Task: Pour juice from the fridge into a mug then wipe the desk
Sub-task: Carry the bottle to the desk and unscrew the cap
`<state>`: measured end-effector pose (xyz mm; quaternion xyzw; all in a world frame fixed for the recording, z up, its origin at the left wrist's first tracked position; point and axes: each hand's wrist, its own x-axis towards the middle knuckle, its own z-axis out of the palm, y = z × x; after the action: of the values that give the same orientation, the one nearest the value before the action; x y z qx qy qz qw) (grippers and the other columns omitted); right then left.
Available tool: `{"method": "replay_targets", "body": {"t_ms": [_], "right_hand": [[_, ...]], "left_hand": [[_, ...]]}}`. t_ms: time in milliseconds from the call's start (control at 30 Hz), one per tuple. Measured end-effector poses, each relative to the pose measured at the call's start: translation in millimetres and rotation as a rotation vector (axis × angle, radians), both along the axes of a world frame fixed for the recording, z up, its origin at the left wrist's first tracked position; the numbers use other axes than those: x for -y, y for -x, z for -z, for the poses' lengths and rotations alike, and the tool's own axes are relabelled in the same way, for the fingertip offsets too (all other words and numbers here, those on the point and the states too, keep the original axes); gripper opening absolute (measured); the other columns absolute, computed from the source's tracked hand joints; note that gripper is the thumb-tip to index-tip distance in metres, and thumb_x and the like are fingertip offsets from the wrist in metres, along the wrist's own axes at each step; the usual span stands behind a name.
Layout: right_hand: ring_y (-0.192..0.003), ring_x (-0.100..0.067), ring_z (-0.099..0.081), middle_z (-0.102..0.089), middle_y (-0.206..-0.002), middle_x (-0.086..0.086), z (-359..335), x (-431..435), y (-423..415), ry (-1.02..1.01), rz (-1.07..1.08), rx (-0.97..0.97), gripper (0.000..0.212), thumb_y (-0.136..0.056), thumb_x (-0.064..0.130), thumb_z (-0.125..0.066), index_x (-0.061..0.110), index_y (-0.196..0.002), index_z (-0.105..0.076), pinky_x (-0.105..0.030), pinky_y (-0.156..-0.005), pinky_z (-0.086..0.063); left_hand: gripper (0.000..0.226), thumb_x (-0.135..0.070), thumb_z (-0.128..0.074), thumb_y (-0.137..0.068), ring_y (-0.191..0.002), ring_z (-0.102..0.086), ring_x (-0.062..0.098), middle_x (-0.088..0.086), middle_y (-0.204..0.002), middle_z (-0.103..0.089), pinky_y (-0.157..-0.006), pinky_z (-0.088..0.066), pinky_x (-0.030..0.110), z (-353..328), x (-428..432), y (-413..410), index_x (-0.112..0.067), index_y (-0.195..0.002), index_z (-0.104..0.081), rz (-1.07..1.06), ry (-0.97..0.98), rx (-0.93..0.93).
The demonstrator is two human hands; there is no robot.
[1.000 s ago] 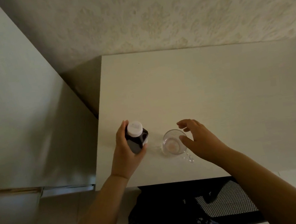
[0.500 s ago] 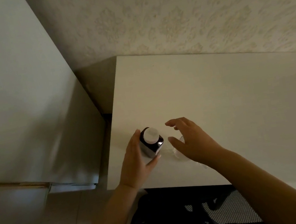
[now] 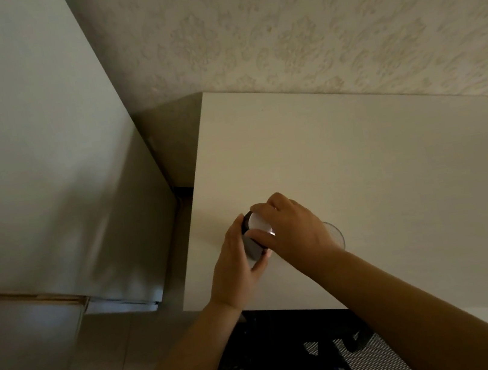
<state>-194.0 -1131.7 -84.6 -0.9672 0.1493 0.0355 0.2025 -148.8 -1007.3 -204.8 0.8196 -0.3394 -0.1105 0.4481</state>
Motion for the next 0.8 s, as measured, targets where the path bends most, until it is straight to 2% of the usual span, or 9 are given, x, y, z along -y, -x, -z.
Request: {"method": "replay_targets", "body": {"t_ms": [67, 233, 367, 500, 600, 700, 767, 800], "right_hand": [[-0.095, -0.016, -0.052, -0.048, -0.114, -0.001, 0.9, -3.3, 0.0, -0.017, -0.002, -0.003, 0.039, -0.093, 0.040, -0.048, 0.019, -0.126, -0.048, -0.021, -0.075, -0.040], [-0.092, -0.018, -0.053, -0.046, -0.113, -0.003, 1.7, -2.1, -1.3, 0.016, -0.067, -0.012, 0.033, -0.095, 0.036, -0.044, 0.015, -0.121, -0.047, -0.023, -0.075, -0.044], [-0.092, -0.018, -0.052, -0.045, -0.112, -0.004, -3.5, 3.1, -3.5, 0.056, -0.150, -0.036, 0.035, -0.097, 0.036, -0.040, 0.012, -0.122, -0.045, -0.027, -0.075, -0.044], [-0.094, -0.018, -0.051, -0.044, -0.115, -0.005, -7.1, 10.2, -4.9, 0.103, -0.286, -0.051, 0.033, -0.098, 0.031, -0.038, 0.012, -0.124, -0.042, -0.024, -0.073, -0.039], [-0.104, -0.019, -0.050, -0.044, -0.126, -0.006, -6.7, 19.9, -6.5, 0.175, -0.435, -0.064, 0.041, -0.095, 0.027, -0.048, 0.013, -0.132, -0.039, -0.027, -0.082, -0.045], [-0.112, -0.021, -0.048, -0.045, -0.133, -0.008, -11.6, 30.6, -11.1, 0.228, -0.618, -0.099, 0.048, -0.090, 0.015, -0.057, 0.013, -0.135, -0.041, -0.027, -0.091, -0.043], [-0.110, -0.021, -0.049, -0.047, -0.133, -0.007, -15.1, 31.2, -12.1, 0.214, -0.637, -0.081, 0.045, -0.090, 0.016, -0.057, 0.015, -0.133, -0.044, -0.026, -0.089, -0.042], [-0.106, -0.020, -0.051, -0.048, -0.131, -0.006, -15.3, 28.6, -11.3, 0.202, -0.590, -0.060, 0.041, -0.092, 0.023, -0.054, 0.017, -0.131, -0.045, -0.025, -0.085, -0.042]], "left_hand": [[0.081, -0.052, -0.060, -0.080, -0.123, -0.048, 0.007, 0.000, -0.141, -0.045, -0.096, -0.039, 0.010, -2.1, -0.2, -0.8, -0.024, -0.145, -0.021, 0.006, 0.006, -0.009], [0.082, -0.042, -0.067, -0.081, -0.123, -0.048, 0.009, 0.001, -0.141, -0.046, -0.098, -0.041, 0.016, -6.0, 1.2, -2.0, -0.036, -0.143, -0.014, 0.022, 0.021, 0.014], [0.078, -0.041, -0.068, -0.082, -0.122, -0.050, 0.011, 0.000, -0.137, -0.047, -0.099, -0.045, 0.021, -6.2, 2.4, -3.3, -0.030, -0.143, -0.021, 0.029, 0.031, -0.005], [0.075, -0.038, -0.069, -0.082, -0.119, -0.048, 0.003, -0.003, -0.135, -0.047, -0.098, -0.042, 0.014, -6.9, 3.3, -6.1, -0.028, -0.141, -0.024, 0.043, 0.037, -0.021], [0.071, -0.038, -0.070, -0.081, -0.113, -0.047, -0.005, -0.013, -0.127, -0.046, -0.094, -0.042, 0.010, -8.0, 3.3, -7.3, -0.034, -0.137, -0.025, 0.041, 0.054, -0.040], [0.068, -0.038, -0.070, -0.081, -0.116, -0.045, -0.006, -0.013, -0.127, -0.045, -0.094, -0.041, 0.009, -5.5, 2.9, -7.1, -0.027, -0.135, -0.030, 0.043, 0.069, -0.056], [0.070, -0.038, -0.070, -0.081, -0.117, -0.046, -0.005, -0.011, -0.129, -0.046, -0.095, -0.041, 0.010, -5.4, 2.4, -8.1, -0.026, -0.137, -0.030, 0.046, 0.066, -0.059], [0.070, -0.038, -0.070, -0.081, -0.116, -0.047, -0.006, -0.013, -0.129, -0.046, -0.094, -0.042, 0.010, -5.7, 2.0, -8.6, -0.030, -0.137, -0.029, 0.050, 0.067, -0.059]]}}
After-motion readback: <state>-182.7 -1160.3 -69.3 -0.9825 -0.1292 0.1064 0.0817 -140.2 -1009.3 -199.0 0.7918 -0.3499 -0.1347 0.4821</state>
